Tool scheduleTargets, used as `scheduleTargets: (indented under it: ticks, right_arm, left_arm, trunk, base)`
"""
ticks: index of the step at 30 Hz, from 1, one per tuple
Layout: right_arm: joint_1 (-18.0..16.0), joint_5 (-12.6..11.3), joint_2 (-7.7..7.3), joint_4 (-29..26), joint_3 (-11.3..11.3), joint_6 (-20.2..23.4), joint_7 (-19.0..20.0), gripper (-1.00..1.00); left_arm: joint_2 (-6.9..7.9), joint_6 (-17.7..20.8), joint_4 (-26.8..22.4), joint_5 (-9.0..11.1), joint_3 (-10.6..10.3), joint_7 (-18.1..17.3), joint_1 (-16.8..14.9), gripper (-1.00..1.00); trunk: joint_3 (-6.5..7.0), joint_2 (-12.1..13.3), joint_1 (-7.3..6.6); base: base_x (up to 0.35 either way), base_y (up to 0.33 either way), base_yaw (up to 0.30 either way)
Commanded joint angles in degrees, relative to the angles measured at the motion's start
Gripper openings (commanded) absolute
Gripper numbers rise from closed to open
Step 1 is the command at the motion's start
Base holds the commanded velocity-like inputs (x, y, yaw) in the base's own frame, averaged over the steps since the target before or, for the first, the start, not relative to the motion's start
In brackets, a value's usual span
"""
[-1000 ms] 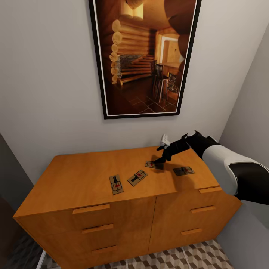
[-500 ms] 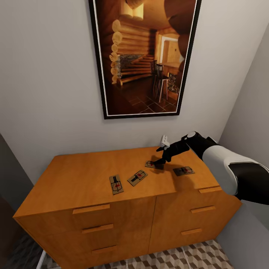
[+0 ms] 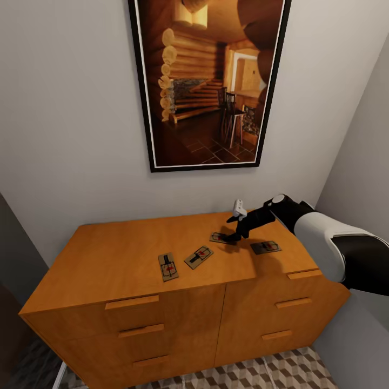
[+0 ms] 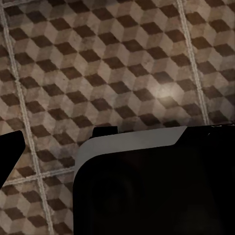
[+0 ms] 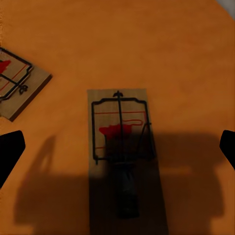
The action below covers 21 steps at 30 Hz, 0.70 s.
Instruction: Take the four mousetraps from the cabinet in the bathroom and place them on the bathroom floor. Make sure all four end up on the same floor surface, and ensure that at least two of them are either under or directly next to the same bathroom sink.
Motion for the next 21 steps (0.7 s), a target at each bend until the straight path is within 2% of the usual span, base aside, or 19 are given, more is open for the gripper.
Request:
scheduleTargets:
  ticks: [1, 10, 21]
  right_arm:
    - [0.0, -0.1, -0.04, 0.0, 0.4, -0.7, 0.1, 1.0]
    - [0.0, -0.5, -1.05, 0.3, 0.4, -1.4, 0.4, 1.0]
    - [0.0, -2.4, -3.47, 0.4, 0.4, -3.0, 1.4, 1.0]
  left_arm:
    - [0.0, -0.2, 0.0, 0.0, -0.4, 0.3, 0.0, 1.0]
    - [0.0, -0.2, 0.0, 0.0, -0.4, 0.3, 0.0, 1.0]
    - [0.0, -0.2, 0.3, 0.0, -0.4, 0.3, 0.0, 1.0]
  trunk:
    - [-0.05, 0.0, 0.0]
    - [-0.05, 0.0, 0.0]
    - [-0.05, 0.0, 0.0]
  base:
    - [0.0, 0.0, 0.0]
    - [0.0, 0.0, 0.0]
    - [0.0, 0.0, 0.0]
